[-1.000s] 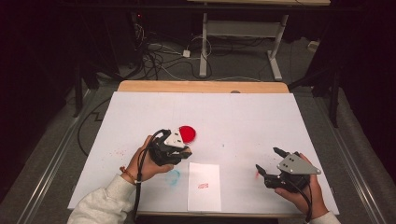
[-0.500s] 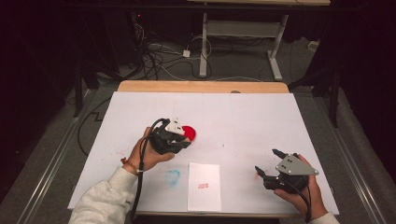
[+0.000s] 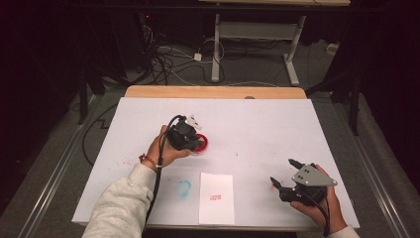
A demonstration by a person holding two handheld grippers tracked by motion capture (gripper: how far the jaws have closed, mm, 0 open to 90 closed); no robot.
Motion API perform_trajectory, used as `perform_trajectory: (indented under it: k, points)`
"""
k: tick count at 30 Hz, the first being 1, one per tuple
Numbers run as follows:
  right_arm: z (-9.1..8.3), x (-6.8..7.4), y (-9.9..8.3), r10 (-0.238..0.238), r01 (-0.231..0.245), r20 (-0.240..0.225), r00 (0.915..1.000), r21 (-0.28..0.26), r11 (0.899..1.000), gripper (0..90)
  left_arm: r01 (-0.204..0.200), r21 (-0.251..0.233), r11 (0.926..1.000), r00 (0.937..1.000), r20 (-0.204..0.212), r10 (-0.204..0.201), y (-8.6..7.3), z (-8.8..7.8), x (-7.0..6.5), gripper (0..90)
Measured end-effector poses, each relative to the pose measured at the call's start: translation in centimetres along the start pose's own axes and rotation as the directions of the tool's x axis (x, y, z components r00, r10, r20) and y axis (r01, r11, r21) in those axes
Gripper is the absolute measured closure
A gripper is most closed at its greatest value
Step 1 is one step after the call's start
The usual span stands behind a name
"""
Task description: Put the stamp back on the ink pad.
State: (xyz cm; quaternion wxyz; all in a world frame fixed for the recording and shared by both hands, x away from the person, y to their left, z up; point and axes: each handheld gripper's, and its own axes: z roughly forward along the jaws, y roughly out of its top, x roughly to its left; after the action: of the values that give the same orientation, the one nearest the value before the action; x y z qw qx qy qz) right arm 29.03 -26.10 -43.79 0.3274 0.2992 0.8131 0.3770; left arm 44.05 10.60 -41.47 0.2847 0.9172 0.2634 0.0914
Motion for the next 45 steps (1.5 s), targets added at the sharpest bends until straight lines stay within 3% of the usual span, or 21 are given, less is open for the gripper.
perform_trajectory:
  k: [8, 16, 23, 35, 37, 39, 41, 45]
  points:
    - [0.0, 0.1, 0.0, 0.001, -0.001, -0.002, 1.0, 0.002, 1.0, 20.4, 0.03, 0.066, 0.9973, 0.9994, -0.021, -0.029, 0.2, 1.7, 1.2, 72.8]
    - [0.0, 0.0, 0.0, -0.002, 0.002, -0.001, 1.0, 0.003, 1.0, 20.5, 0.081, 0.088, 0.9928, 0.9967, -0.007, -0.081, -0.2, 3.1, 2.5, 72.8]
    - [0.0, 0.0, 0.0, 0.0, 0.0, -0.001, 1.0, 0.005, 1.0, 20.5, 0.11, 0.077, 0.9909, 0.9935, 0.021, -0.112, -0.4, 3.5, 2.9, 72.8]
    - [-0.1, 0.0, 0.0, -0.001, 0.001, 0.0, 1.0, 0.003, 1.0, 20.5, 0.096, 0.095, 0.9908, 0.9952, 0.011, -0.098, -0.3, 3.7, 2.8, 72.9]
    - [-0.1, 0.0, 0.0, -0.001, 0.001, 0.002, 1.0, 0.003, 1.0, 20.5, 0.091, 0.106, 0.9902, 0.9959, -0.006, -0.091, -0.3, 3.8, 2.7, 70.8]
    - [-0.1, 0.0, 0.0, -0.001, 0.001, 0.004, 1.0, 0.003, 1.0, 20.5, 0.111, 0.097, 0.989, 0.9936, -0.033, -0.108, -0.3, 3.7, 2.7, 62.9]
    - [-0.1, -0.1, 0.0, 0.0, 0.0, 0.003, 1.0, 0.001, 1.0, 20.5, 0.118, 0.059, 0.9913, 0.9931, -0.008, -0.117, -0.4, 3.1, 2.7, 59.6]
    - [-0.1, -0.1, -0.1, 0.003, -0.003, 0.005, 1.0, 0.003, 1.0, 20.5, 0.107, -0.006, 0.9942, 0.9941, -0.013, -0.107, -0.3, 1.7, 2.4, 49.7]
